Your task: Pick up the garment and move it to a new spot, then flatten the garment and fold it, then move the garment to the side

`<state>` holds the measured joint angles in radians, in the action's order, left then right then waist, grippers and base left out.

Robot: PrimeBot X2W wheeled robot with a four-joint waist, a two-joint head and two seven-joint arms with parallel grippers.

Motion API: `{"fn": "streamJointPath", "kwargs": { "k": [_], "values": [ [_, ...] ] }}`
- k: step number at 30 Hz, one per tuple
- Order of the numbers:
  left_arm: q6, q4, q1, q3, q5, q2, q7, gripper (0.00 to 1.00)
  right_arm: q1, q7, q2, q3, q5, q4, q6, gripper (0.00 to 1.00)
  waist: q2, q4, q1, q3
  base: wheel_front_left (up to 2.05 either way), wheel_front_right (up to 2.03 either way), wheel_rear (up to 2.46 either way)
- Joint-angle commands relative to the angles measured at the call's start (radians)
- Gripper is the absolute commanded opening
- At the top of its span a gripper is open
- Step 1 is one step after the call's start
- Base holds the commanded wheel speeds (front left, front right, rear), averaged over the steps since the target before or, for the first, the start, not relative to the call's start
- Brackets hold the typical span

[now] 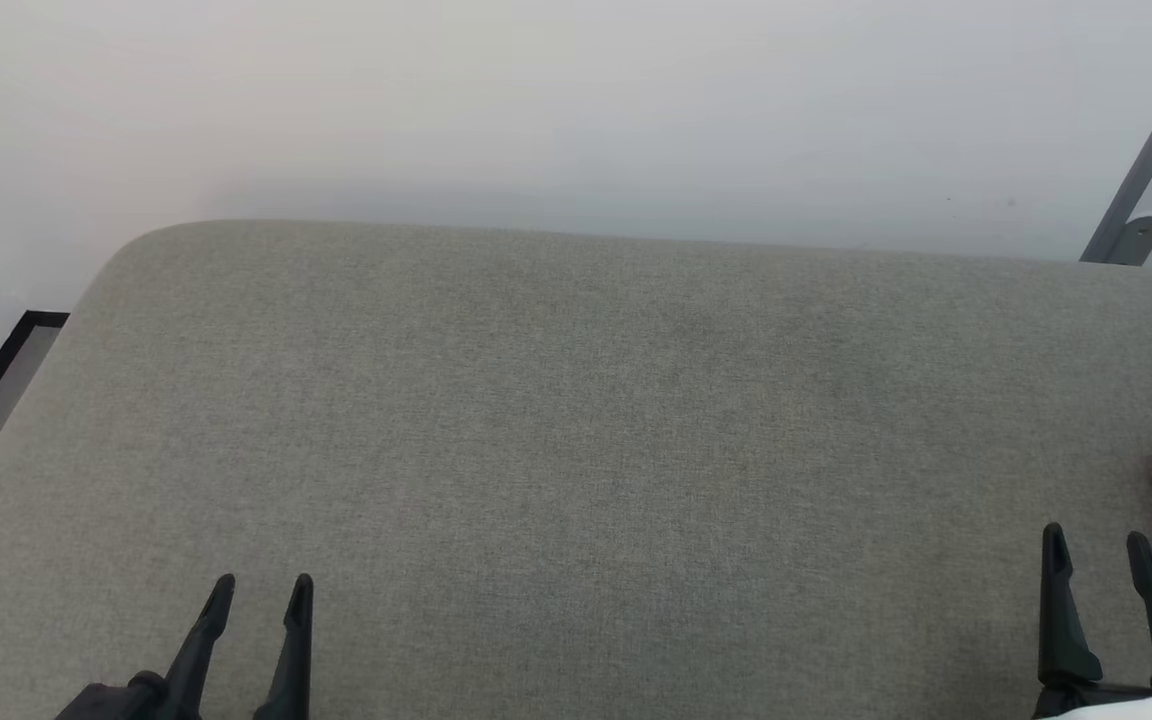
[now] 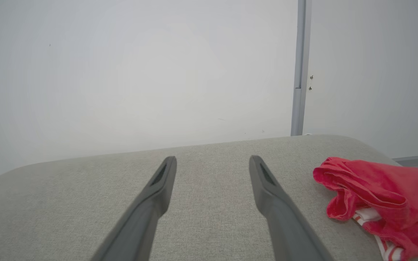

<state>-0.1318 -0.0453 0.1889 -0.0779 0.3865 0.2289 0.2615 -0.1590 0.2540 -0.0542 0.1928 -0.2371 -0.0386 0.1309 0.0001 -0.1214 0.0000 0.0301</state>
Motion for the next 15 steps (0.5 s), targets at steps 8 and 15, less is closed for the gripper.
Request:
{"fn": "streamJointPath", "kwargs": {
  "k": [8,15],
  "values": [
    [0.002,0.003,-0.004,-0.004,0.011,0.001,0.005,1.00,-0.016,-0.002,0.004,0.001,-0.026,0.013,0.000,1.00,-0.0001,-0.006,0.0000,-0.002,0.00,0.00,0.00],
    [0.002,0.014,-0.012,0.004,0.001,0.000,0.005,1.00,-0.007,-0.003,0.004,-0.003,-0.036,0.013,0.000,1.00,-0.0001,-0.003,0.0000,-0.004,0.00,0.00,0.00]
  ]
}}
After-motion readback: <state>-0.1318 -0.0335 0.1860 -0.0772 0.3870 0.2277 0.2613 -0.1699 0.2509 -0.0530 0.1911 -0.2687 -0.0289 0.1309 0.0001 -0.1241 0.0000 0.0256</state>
